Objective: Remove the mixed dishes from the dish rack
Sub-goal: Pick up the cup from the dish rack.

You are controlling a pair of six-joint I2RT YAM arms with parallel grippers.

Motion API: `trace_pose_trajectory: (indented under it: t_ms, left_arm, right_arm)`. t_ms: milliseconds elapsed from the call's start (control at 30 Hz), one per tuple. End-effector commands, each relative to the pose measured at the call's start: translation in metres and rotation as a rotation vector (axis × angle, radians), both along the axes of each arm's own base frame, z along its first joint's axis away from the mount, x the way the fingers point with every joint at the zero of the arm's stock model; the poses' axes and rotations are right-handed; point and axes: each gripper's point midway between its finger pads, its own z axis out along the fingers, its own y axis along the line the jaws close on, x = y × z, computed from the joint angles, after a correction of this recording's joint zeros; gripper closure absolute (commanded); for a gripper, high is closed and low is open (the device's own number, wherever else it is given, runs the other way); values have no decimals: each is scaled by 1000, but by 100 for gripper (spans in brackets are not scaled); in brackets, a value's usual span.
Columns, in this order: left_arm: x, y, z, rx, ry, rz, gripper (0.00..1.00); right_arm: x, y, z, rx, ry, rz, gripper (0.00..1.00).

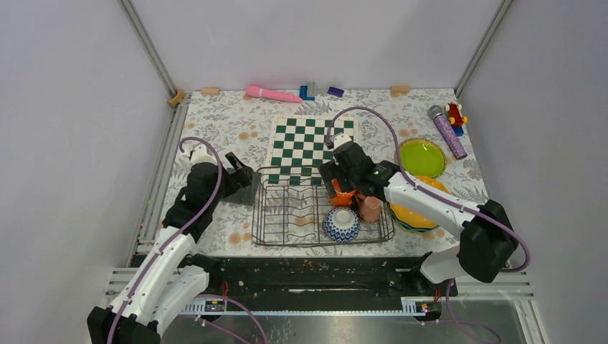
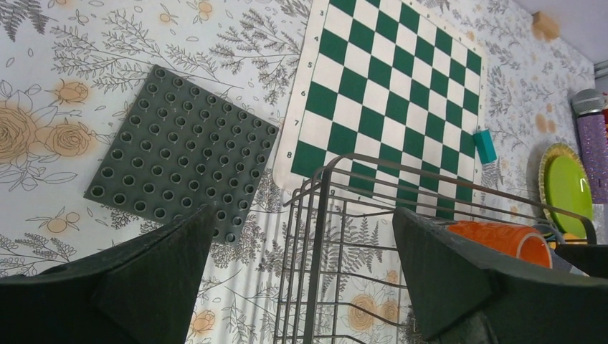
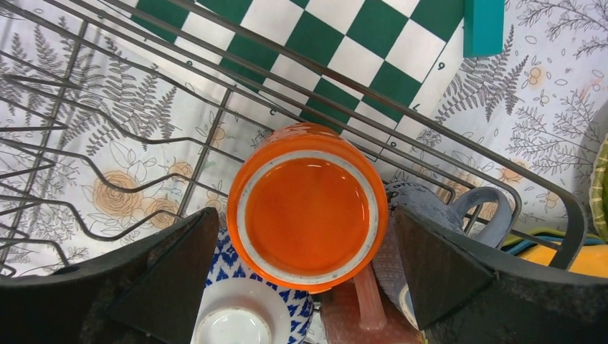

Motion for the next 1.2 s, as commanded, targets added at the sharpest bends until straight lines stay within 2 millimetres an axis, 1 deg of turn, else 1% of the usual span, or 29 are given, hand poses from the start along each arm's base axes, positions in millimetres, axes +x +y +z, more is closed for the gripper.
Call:
trace_pose_trajectory:
  t_ms: [0, 233, 500, 733, 967, 1167]
  left_arm:
    - [6, -7, 4, -19, -25, -27, 1]
    - [5, -10, 0, -29, -14, -41, 1]
    - [4, -11, -5, -32, -4, -42, 1]
    - [3, -12, -4, -36, -6, -48, 1]
    - [2, -10, -6, -33, -4, -44, 1]
    - [2, -11, -6, -32, -3, -48, 1]
  right_arm:
    - [8, 3, 3, -14, -9, -43, 0]
    - [12, 10, -9, -19, 23, -55, 2]
    - [9, 6, -23, -47, 59, -79, 2]
    - [7, 3, -35, -89, 109, -106, 1]
    - [1, -5, -39, -130, 145, -132, 0]
    - [1, -2, -43, -133, 160, -123, 0]
